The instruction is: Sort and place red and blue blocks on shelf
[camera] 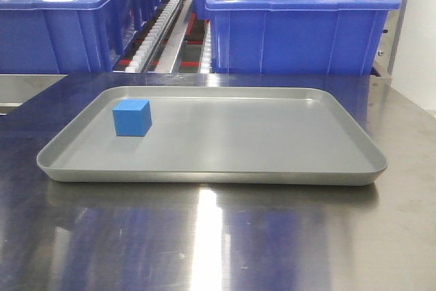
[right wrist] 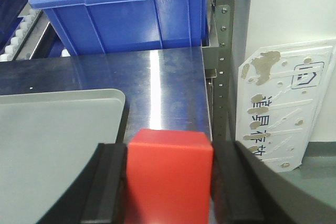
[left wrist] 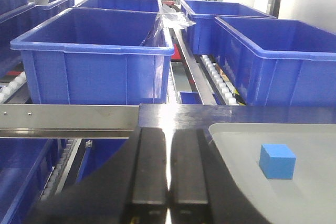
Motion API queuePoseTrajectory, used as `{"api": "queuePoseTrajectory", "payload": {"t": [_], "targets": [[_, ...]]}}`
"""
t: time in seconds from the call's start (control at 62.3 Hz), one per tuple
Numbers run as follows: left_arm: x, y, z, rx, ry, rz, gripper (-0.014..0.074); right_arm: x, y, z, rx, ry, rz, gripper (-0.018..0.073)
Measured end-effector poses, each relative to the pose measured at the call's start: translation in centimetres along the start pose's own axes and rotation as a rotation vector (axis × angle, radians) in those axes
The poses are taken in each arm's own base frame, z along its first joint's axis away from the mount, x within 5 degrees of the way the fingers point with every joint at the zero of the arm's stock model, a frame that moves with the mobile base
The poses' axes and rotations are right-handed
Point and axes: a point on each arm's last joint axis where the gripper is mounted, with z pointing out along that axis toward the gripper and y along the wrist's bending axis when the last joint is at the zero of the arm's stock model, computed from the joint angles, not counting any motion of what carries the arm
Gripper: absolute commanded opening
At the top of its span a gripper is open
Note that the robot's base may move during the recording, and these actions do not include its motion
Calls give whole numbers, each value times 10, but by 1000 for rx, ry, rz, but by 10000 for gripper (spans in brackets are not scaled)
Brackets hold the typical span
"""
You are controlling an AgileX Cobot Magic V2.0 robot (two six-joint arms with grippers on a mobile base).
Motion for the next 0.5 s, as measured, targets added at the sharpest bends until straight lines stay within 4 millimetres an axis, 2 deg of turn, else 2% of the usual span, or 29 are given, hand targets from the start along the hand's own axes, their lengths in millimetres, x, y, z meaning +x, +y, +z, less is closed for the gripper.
{"api": "queuePoseTrajectory", "payload": {"t": [0.498], "targets": [[0, 0, 0, 0, 0, 0, 123, 0, 0, 0, 0, 0, 0, 49]]}}
